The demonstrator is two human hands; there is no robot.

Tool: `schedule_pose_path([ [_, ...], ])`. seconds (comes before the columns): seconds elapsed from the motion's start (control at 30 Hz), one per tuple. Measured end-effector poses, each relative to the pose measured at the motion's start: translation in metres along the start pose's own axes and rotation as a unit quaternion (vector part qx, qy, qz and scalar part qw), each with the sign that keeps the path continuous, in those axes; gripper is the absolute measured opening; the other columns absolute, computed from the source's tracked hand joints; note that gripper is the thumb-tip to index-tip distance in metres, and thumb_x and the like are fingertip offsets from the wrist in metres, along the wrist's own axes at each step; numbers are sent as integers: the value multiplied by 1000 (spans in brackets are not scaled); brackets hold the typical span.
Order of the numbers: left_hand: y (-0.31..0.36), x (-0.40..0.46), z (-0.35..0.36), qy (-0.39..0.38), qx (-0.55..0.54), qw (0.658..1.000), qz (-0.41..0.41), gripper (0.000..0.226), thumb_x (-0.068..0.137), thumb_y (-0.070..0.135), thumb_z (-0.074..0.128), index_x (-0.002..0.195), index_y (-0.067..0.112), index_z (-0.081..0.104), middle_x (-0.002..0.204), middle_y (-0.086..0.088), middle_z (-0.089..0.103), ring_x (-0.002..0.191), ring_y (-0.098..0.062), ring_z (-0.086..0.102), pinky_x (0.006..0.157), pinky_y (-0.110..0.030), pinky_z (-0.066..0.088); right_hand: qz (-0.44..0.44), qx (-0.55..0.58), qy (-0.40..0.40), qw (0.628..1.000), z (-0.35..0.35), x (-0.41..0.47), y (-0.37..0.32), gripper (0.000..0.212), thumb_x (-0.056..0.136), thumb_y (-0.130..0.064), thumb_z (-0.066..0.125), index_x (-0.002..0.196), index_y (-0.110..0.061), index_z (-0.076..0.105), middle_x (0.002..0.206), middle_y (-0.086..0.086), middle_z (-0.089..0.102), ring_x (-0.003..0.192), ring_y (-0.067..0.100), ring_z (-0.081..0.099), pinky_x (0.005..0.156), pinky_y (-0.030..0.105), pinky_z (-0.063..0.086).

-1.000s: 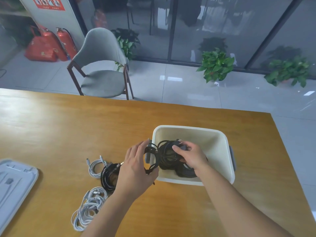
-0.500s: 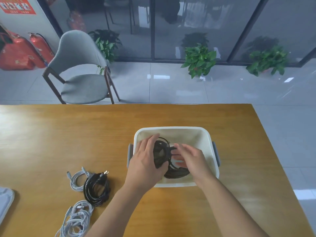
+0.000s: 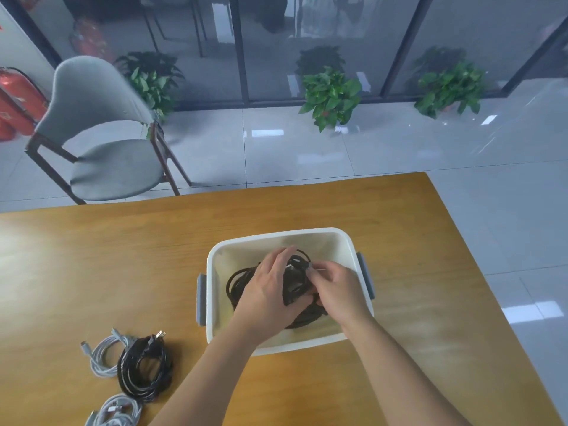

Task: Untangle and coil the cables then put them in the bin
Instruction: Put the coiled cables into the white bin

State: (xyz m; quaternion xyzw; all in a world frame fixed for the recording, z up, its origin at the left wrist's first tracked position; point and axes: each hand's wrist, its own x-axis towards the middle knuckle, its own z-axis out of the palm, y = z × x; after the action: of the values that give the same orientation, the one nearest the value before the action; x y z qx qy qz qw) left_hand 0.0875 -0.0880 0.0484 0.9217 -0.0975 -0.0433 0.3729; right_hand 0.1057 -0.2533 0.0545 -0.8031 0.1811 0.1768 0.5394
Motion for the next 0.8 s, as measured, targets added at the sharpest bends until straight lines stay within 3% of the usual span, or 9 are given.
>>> schedule_pose_path([
  [0.1, -8, 2, -1, -29, -9, 1000, 8, 86, 91, 57, 67, 160, 27, 24, 162, 10, 31, 145, -8, 37, 115, -28, 39, -35, -88, 21, 995, 3, 3, 2, 28, 101, -36, 63, 127, -27, 67, 108, -12, 74, 99, 10, 71, 88, 38, 61],
  [0.2, -16, -2, 1, -26, 6, 1000, -7, 79, 98, 59, 51, 163, 27, 20, 167, 10, 25, 150, -8, 30, 117, -28, 36, -57, -139, 60, 987, 4, 4, 3, 34, 104, -34, 58, 137, -27, 61, 114, -11, 70, 102, 12, 69, 87, 37, 61],
  [0.3, -24, -9, 3, -29, 67, 997, -22, 74, 104, 51, 46, 165, 22, 13, 170, 7, 21, 156, -12, 20, 124, -27, 19, -71, -226, 81, 968, 5, 6, 6, 38, 105, -36, 54, 142, -29, 56, 122, -6, 66, 113, 16, 64, 91, 37, 57],
  [0.47, -30, -16, 8, -71, 166, 984, -4, 75, 107, 51, 38, 165, 25, -1, 173, 6, 6, 159, -15, 1, 124, -27, -8, -65, -346, 31, 935, 8, 12, 4, 49, 107, -37, 50, 154, -24, 44, 141, 0, 60, 131, 23, 55, 104, 37, 48],
  [0.6, -38, -15, 17, -81, 220, 972, 8, 76, 104, 51, 40, 166, 23, 6, 173, -1, 12, 160, -24, 5, 128, -39, -4, -150, -406, -50, 900, 4, 8, -1, 65, 107, -43, 46, 164, -33, 15, 170, -6, 20, 151, 24, 33, 118, 42, 38],
  [0.7, -45, -15, 22, -102, 246, 964, 10, 79, 101, 49, 46, 166, 22, 10, 172, -5, 15, 160, -28, 8, 129, -46, 1, -155, -459, -151, 862, 8, 5, 5, 73, 109, -42, 44, 166, -33, -2, 173, -12, -9, 160, 19, 8, 121, 39, 32],
  [0.8, -42, -14, 20, -115, 255, 960, 10, 82, 101, 49, 47, 166, 23, 3, 173, -6, 4, 160, -28, -1, 128, -46, -5, -133, -464, -182, 857, 14, 10, 13, 77, 110, -37, 45, 165, -30, -8, 171, -11, -22, 160, 18, -14, 127, 42, 21],
])
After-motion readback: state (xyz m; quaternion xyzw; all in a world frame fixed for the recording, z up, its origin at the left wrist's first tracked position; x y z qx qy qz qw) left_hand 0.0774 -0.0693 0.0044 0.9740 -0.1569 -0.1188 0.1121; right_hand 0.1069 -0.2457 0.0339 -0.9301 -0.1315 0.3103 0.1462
